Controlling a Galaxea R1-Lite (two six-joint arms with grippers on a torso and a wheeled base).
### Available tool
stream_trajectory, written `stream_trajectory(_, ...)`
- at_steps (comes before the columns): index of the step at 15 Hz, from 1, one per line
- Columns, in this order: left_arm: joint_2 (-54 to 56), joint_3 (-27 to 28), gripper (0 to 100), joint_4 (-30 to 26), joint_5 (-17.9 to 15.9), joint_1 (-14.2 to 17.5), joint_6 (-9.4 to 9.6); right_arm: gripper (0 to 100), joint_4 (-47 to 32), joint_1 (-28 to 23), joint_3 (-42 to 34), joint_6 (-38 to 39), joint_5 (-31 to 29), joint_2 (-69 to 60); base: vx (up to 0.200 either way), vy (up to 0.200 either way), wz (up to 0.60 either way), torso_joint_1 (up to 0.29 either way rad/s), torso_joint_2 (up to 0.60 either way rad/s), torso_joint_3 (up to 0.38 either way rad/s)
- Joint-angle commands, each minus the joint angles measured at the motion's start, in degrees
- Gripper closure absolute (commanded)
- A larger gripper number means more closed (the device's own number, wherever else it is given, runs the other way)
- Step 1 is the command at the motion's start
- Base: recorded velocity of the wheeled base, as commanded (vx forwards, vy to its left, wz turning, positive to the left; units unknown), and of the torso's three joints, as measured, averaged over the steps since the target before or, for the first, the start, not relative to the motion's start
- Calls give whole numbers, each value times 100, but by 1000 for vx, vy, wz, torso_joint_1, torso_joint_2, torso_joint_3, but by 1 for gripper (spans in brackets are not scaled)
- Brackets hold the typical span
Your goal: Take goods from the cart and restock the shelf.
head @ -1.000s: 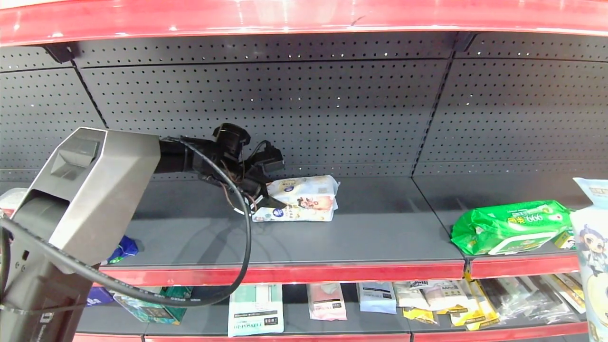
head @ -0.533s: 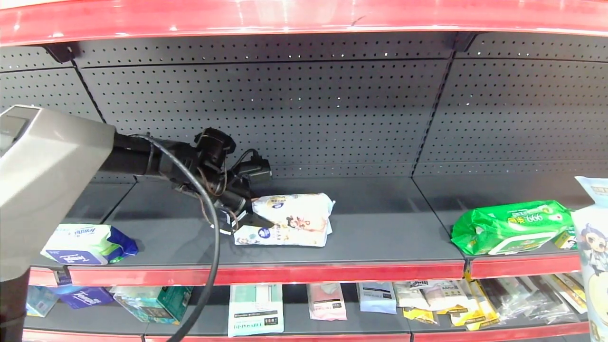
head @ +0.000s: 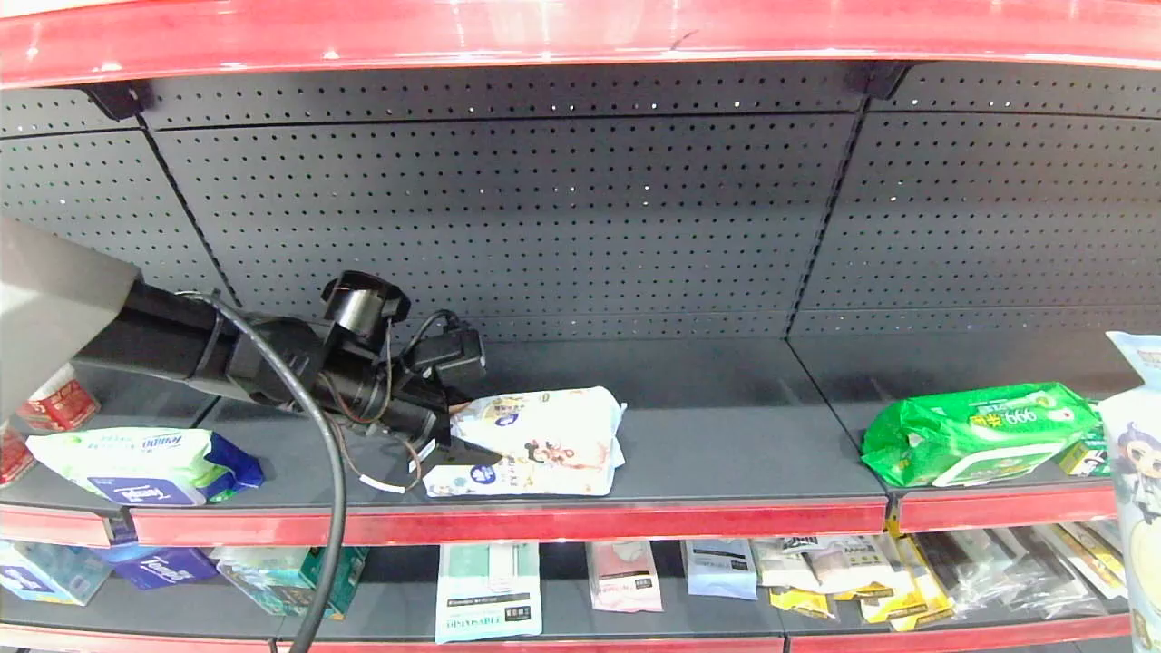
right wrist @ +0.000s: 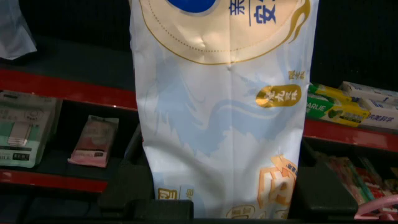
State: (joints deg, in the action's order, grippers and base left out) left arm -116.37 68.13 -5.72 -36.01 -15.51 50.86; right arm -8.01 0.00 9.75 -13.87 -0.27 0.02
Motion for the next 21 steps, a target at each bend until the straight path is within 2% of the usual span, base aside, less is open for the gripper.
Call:
stream_trajectory(1,106,-55,100,9,6,-14,64,100,1,0,9,-1,0,-2,0,0,0,0,0,0)
stream_trajectory(2,71,-63,100,9,15,13,179,100,1,0,0,-1,0,-2,0,0,0,0,0,0)
stream_trajectory(4,0,-46,100,71,59,13,214,100,1,0,9,-1,0,-2,0,0,0,0,0,0)
stream_trajectory(7,-167,-72,100,282,77,13,214,100,1,0,9,-1,0,-2,0,0,0,0,0,0)
stream_trajectory(11,-158,-309,100,290,77,-5,214,100,1,0,18,-1,0,6,0,0,0,0,0,0)
stream_trajectory(21,-105,-468,100,405,15,-31,214,100,1,0,27,-1,-8,-2,0,0,0,0,0,0)
